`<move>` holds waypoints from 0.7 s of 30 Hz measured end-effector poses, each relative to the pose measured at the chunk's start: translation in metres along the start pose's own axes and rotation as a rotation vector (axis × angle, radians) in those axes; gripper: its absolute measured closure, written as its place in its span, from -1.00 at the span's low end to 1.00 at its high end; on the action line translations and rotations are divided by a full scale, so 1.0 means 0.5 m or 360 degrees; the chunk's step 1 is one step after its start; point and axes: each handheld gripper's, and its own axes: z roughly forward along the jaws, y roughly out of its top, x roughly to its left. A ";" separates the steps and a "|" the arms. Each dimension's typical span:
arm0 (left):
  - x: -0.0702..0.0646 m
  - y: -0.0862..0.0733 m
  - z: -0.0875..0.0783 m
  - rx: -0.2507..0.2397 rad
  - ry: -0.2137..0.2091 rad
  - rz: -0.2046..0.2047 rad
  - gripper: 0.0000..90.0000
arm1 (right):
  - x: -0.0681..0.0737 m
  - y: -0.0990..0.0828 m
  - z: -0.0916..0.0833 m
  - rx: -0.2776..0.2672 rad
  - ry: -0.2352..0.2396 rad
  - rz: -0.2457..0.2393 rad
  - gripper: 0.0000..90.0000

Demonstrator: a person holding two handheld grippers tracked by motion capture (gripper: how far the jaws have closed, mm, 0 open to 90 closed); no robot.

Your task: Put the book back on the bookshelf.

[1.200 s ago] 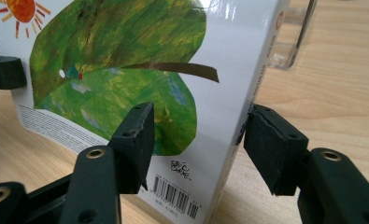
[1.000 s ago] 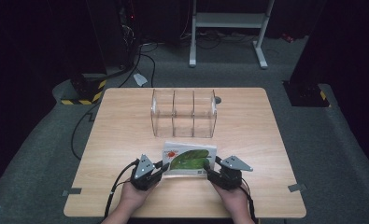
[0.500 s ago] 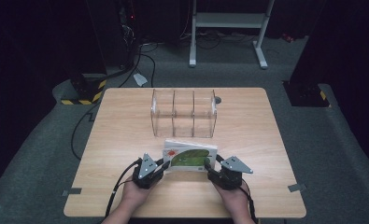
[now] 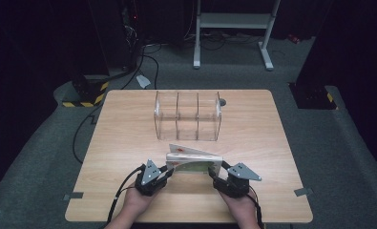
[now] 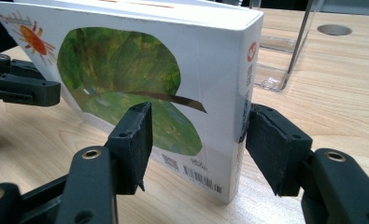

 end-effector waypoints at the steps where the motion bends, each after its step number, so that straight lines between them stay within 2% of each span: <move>1: 0.000 0.000 0.000 -0.0001 -0.0002 -0.0001 0.62 | -0.001 0.000 -0.001 0.0001 0.0007 -0.0002 -0.10; 9: 0.006 -0.003 -0.001 -0.0002 -0.0007 -0.0016 0.51 | -0.007 0.005 -0.005 -0.0001 0.0019 -0.0024 -0.12; 14: 0.008 -0.008 -0.004 0.0001 -0.0013 -0.0033 0.44 | -0.017 0.017 -0.004 -0.0019 0.0058 -0.0028 -0.18; 17: 0.013 -0.015 -0.011 0.0014 -0.0003 -0.0030 0.40 | -0.019 0.023 -0.002 -0.0040 0.0067 -0.0042 -0.24; 21: 0.025 -0.024 -0.028 0.0018 0.0048 -0.0023 0.38 | -0.019 0.032 0.006 -0.0047 0.0072 -0.0064 -0.30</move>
